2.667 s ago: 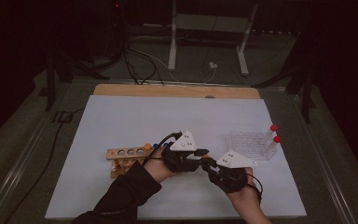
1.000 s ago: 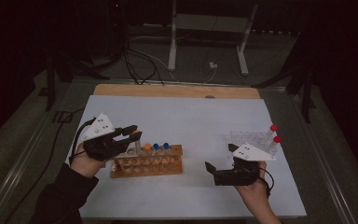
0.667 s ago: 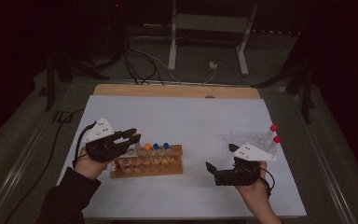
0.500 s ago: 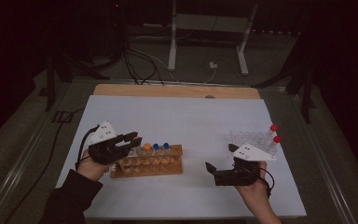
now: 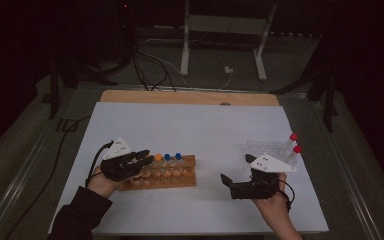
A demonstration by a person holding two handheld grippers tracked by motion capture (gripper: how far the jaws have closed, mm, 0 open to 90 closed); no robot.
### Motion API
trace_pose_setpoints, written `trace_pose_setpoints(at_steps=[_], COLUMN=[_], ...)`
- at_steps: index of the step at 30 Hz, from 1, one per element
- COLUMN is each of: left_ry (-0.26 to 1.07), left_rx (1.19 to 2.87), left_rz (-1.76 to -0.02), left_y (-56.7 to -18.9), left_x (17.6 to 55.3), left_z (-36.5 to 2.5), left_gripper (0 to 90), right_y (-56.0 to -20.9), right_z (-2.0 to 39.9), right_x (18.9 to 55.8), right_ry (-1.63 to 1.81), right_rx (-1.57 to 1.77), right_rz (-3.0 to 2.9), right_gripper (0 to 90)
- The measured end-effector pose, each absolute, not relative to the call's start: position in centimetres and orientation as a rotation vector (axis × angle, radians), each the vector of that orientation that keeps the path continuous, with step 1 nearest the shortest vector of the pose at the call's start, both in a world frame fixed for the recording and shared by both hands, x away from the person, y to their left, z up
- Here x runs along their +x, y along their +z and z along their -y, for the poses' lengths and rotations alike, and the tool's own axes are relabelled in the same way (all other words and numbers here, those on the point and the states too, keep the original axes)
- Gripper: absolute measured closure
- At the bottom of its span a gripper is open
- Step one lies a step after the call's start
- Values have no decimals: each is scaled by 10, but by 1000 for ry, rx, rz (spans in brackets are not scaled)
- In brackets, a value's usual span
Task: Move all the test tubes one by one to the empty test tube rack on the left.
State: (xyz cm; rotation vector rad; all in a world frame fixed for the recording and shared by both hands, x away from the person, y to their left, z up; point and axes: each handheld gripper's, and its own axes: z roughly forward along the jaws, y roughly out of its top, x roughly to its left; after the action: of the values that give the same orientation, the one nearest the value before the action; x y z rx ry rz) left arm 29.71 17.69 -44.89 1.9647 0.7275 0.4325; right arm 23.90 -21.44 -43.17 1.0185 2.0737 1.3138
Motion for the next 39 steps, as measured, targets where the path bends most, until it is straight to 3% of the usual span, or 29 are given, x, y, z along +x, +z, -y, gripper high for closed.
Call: trace_pose_setpoints(at_steps=[10, 17, 25, 32, 39], left_ry=[385, 353, 365, 383, 399], left_rx=[1962, 1943, 1890, 1890, 1883], left_rz=[-722, -677, -632, -648, -661], left_y=[-447, -440, -434, -434, -436], left_x=[298, 288, 276, 269, 267], left_z=[-180, -184, -192, -195, -199], left_gripper=[699, 495, 342, 59, 19], right_y=[-428, -419, -404, -397, -415], right_z=[218, 231, 261, 301, 338], right_x=[238, 238, 238, 238, 246], right_ry=[1334, 1342, 1351, 1311, 1205], right_rx=[1012, 1018, 1062, 1117, 1253], right_rz=[-2064, -2011, -1900, -1785, -1724], right_gripper=[0, 0, 0, 0, 0])
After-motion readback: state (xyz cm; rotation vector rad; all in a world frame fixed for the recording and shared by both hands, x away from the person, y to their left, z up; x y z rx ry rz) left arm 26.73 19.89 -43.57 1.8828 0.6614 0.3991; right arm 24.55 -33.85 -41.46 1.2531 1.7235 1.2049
